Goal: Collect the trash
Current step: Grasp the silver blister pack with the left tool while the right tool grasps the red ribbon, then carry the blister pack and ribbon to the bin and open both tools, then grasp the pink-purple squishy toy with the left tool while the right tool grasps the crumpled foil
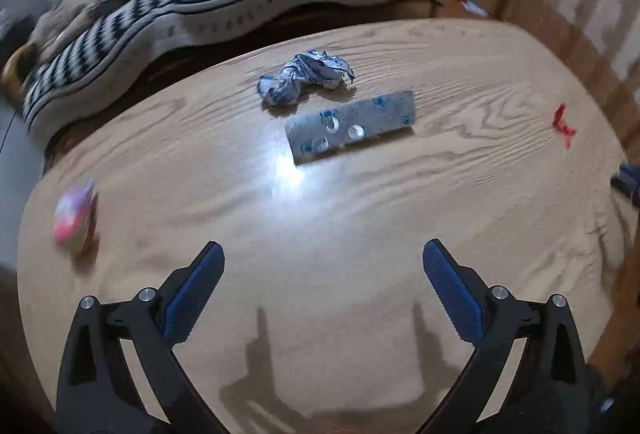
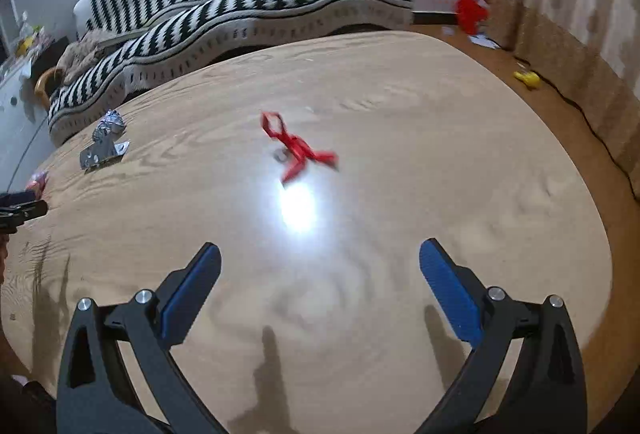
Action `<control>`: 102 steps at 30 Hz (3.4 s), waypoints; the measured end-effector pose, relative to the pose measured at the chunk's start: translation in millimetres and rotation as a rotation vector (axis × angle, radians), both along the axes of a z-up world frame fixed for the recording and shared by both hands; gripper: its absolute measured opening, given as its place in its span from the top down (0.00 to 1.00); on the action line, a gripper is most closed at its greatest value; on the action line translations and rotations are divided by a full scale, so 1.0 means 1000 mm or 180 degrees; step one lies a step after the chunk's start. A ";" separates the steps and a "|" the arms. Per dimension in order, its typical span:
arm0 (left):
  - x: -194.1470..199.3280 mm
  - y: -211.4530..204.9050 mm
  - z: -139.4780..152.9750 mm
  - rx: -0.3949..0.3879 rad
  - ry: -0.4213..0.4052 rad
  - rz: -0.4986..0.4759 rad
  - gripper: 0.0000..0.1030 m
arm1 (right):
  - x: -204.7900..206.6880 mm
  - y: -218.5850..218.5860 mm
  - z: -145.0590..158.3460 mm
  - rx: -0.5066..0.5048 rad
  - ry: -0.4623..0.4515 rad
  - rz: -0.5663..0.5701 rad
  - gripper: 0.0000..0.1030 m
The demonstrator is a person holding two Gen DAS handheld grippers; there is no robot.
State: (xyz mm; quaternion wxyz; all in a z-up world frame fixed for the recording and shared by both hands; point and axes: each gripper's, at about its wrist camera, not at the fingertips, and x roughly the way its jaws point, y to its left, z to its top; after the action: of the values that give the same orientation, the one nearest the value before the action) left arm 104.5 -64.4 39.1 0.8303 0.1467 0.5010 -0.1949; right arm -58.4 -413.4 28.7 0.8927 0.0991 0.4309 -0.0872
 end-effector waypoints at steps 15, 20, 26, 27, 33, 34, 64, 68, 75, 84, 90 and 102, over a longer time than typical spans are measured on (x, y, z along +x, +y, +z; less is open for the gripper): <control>0.071 -0.047 -0.020 0.0103 -0.0269 -0.0976 0.07 | 0.123 -0.005 -0.041 -0.0186 0.0237 0.0359 0.05; 0.067 -0.067 -0.033 0.0260 -0.0200 -0.1211 0.37 | 0.114 0.002 -0.040 -0.0204 0.0184 0.0491 0.15; 0.057 -0.071 -0.037 0.0132 0.0007 -0.1114 0.75 | 0.098 0.018 -0.031 -0.0166 0.0162 0.0719 0.91; 0.054 -0.071 -0.036 0.0145 0.0010 -0.1095 0.75 | 0.095 0.019 -0.031 -0.0118 0.0162 0.0695 0.91; 0.026 -0.057 -0.022 0.0197 -0.0031 -0.0857 0.76 | 0.064 0.023 -0.025 0.0063 0.0131 0.0638 0.91; 0.022 -0.054 -0.018 0.0193 -0.0040 -0.0826 0.76 | 0.058 0.023 -0.021 0.0068 0.0112 0.0629 0.91; -0.387 -0.284 -0.049 -0.0516 0.1048 -0.1985 0.76 | -0.378 -0.068 -0.019 0.0812 -0.0265 -0.0678 0.91; -0.396 -0.299 -0.050 -0.0441 0.1039 -0.2027 0.76 | -0.385 -0.077 -0.028 0.0935 -0.0265 -0.0715 0.91; -0.392 -0.303 -0.050 -0.0446 0.1030 -0.2050 0.75 | -0.372 -0.082 -0.032 0.1027 -0.0276 -0.0684 0.91; -0.367 -0.265 -0.019 -0.0481 0.0764 -0.1843 0.06 | -0.369 -0.115 -0.050 0.1269 -0.0254 -0.1388 0.06; -0.290 -0.146 0.026 -0.0478 0.0052 -0.0870 0.06 | -0.338 -0.091 -0.049 0.0567 -0.0204 -0.1507 0.06; -0.171 0.142 0.036 -0.0706 0.0121 0.1202 0.06 | -0.154 0.044 0.023 0.0233 -0.0472 0.0045 0.06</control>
State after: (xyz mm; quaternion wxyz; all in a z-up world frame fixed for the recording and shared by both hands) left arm -66.4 77.8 75.2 0.8536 -0.0456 0.5107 -0.0926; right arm -212.1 -369.2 51.4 0.9185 0.1348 0.3672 -0.0575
